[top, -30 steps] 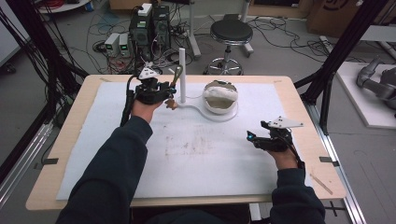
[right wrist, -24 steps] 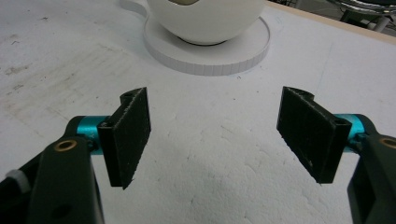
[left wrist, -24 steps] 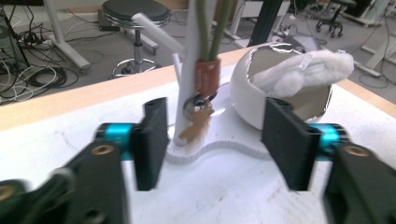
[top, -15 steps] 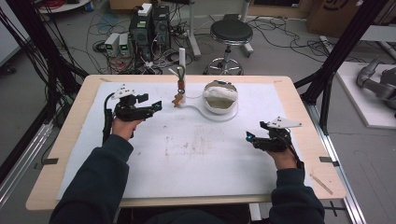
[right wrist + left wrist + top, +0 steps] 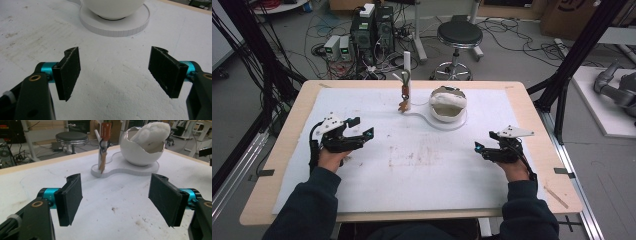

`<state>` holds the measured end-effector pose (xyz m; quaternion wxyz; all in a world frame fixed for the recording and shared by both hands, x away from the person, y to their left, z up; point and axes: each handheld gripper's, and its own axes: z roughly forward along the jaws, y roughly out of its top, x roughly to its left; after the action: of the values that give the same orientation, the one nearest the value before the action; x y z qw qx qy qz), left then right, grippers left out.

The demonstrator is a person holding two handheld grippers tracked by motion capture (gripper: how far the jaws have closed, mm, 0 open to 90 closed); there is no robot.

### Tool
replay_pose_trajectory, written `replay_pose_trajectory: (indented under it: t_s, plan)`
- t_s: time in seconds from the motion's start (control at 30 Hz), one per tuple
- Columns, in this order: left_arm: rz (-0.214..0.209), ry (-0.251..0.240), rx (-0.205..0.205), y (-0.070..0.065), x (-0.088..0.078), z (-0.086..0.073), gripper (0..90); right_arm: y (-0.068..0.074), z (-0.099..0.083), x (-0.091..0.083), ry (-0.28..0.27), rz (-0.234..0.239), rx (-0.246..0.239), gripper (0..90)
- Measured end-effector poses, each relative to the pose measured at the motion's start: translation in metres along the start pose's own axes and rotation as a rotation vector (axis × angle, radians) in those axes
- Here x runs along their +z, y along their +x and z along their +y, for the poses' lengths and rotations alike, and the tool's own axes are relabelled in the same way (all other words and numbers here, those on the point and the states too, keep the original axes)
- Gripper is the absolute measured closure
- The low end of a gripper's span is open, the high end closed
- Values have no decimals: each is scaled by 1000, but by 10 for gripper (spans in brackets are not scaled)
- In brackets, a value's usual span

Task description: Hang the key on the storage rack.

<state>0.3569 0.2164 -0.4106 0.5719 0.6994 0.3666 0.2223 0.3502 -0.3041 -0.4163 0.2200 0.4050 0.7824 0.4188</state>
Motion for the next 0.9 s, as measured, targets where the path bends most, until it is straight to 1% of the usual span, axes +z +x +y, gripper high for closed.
replay_pose_trajectory:
  t_s: [0.1,0.17,0.23,0.33,0.4,0.5,0.57,0.9]
  plan:
    - [13,0,-15,-2,-1,-4,257,-1,-1,1,5,5,6,242]
    - [29,20,-13,-4,0,-5,247,-1,-2,1,-1,9,12,240]
    - [41,23,-24,-6,1,-5,224,-2,-3,0,-8,11,13,232]
    - [52,29,-18,-8,2,-6,207,-4,-4,-2,-14,14,25,220]
    - [57,27,-22,-9,1,-6,208,-5,-5,-3,-21,14,26,217]
    - [58,24,-27,-8,-1,-7,207,-4,-4,-4,-37,17,20,217]
    - [64,21,-39,-5,-2,-8,207,-4,-3,-5,-43,18,12,217]
    - [78,20,-56,-1,-6,-10,207,0,-3,-5,-28,9,-7,217]
